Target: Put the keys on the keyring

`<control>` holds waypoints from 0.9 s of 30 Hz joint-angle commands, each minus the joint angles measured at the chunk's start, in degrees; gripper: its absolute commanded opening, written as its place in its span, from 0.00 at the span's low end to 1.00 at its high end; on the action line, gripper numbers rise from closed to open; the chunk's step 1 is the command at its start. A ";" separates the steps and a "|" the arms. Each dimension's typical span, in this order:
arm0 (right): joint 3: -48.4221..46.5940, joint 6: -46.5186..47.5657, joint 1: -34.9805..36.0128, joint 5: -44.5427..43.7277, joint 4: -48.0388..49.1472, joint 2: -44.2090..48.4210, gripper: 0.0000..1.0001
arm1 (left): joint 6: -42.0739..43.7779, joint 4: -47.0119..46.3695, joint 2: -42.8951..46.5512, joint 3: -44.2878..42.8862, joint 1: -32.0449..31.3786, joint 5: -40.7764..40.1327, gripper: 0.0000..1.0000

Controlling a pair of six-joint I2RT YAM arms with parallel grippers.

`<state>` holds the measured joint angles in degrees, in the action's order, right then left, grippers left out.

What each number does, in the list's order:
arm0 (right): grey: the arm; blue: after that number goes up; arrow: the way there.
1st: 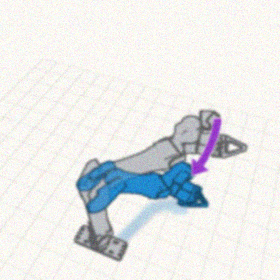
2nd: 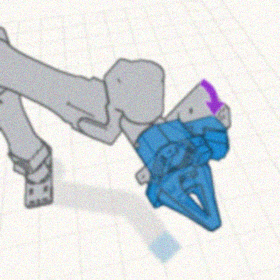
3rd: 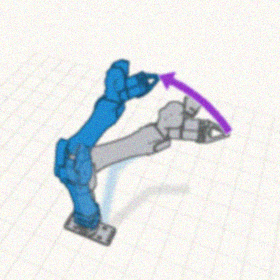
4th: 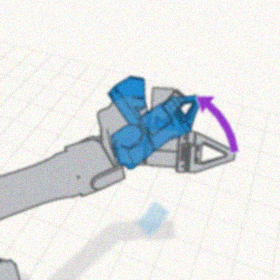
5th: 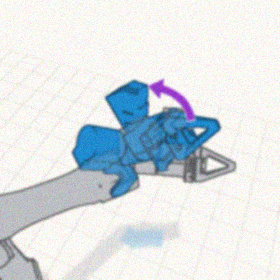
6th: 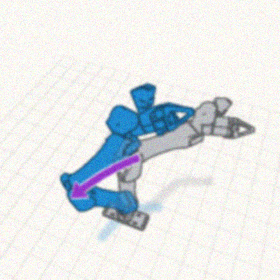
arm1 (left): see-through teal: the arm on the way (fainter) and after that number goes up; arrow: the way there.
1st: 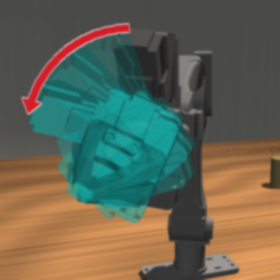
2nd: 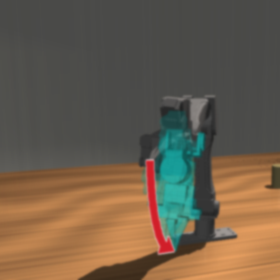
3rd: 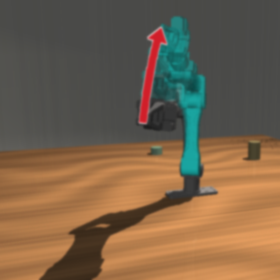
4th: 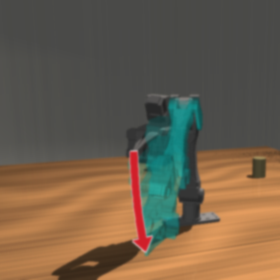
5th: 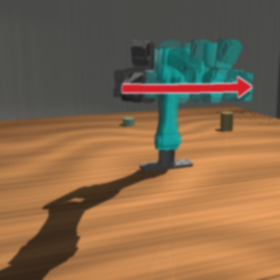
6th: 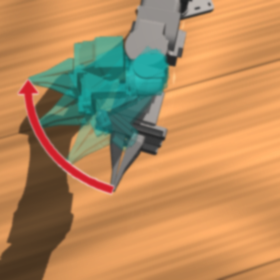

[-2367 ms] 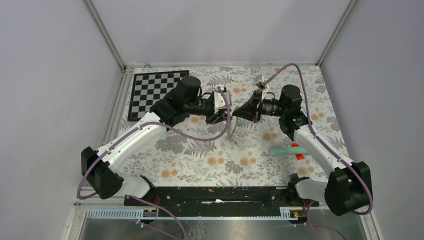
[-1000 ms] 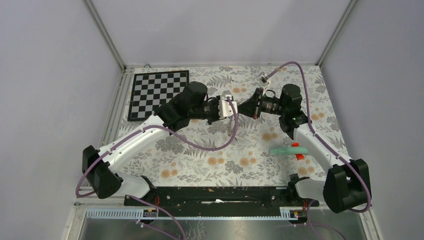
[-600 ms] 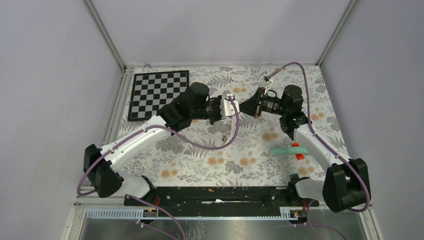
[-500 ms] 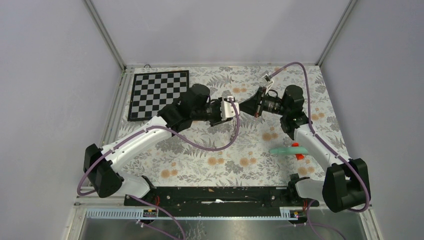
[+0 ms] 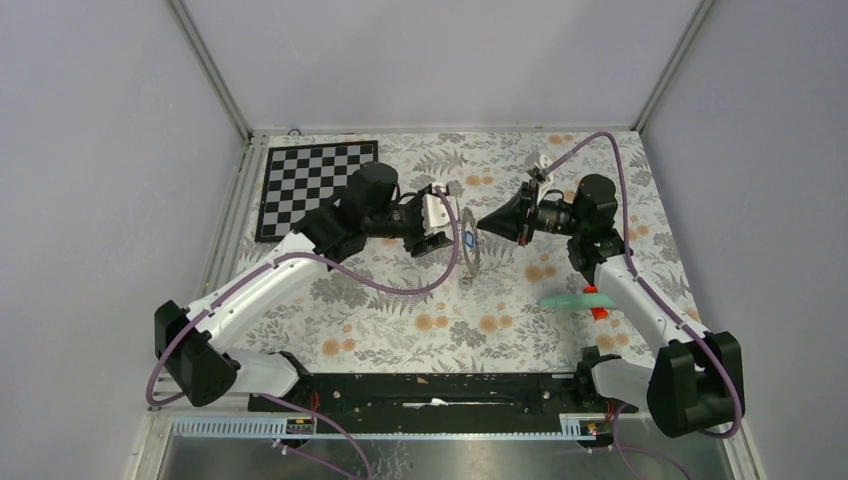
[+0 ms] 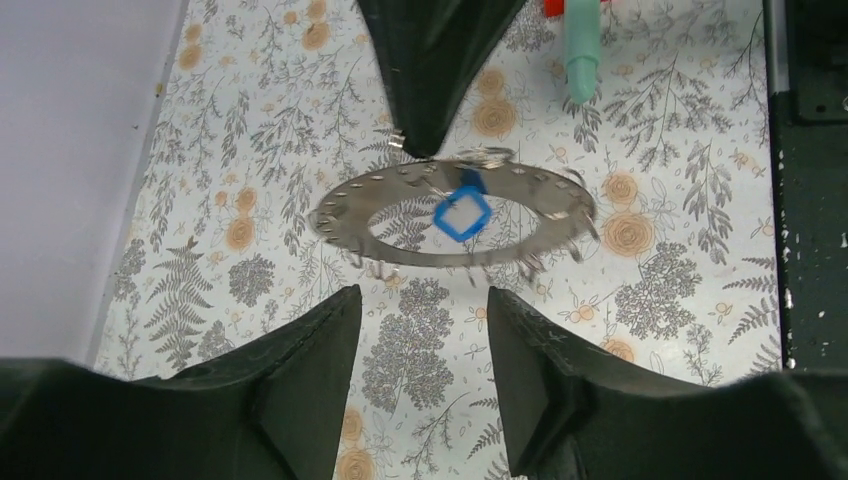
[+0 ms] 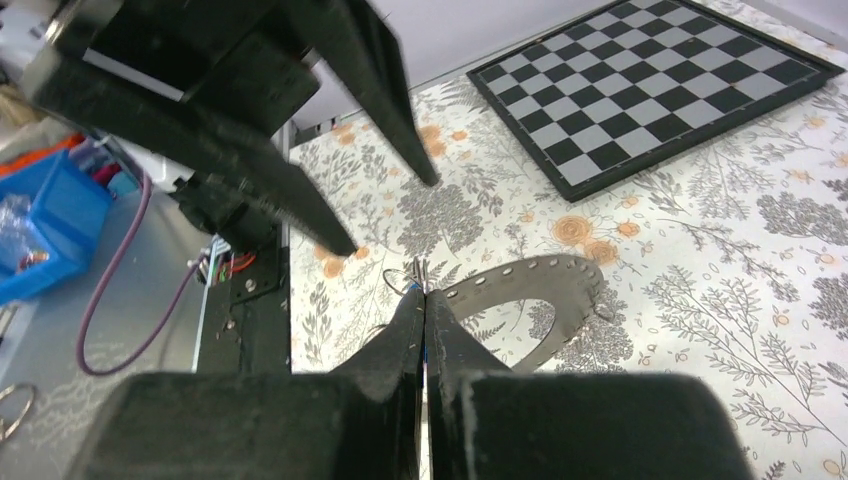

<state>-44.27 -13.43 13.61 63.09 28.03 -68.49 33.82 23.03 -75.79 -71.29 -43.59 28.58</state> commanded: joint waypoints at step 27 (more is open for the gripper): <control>1.20 6.71 -0.07 7.93 -0.70 2.77 0.00 | -5.74 -0.94 -8.50 -7.82 2.04 17.51 0.31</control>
<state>-42.83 -6.31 13.61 70.11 23.88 -67.16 28.42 23.51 -84.75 -78.39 -41.78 43.44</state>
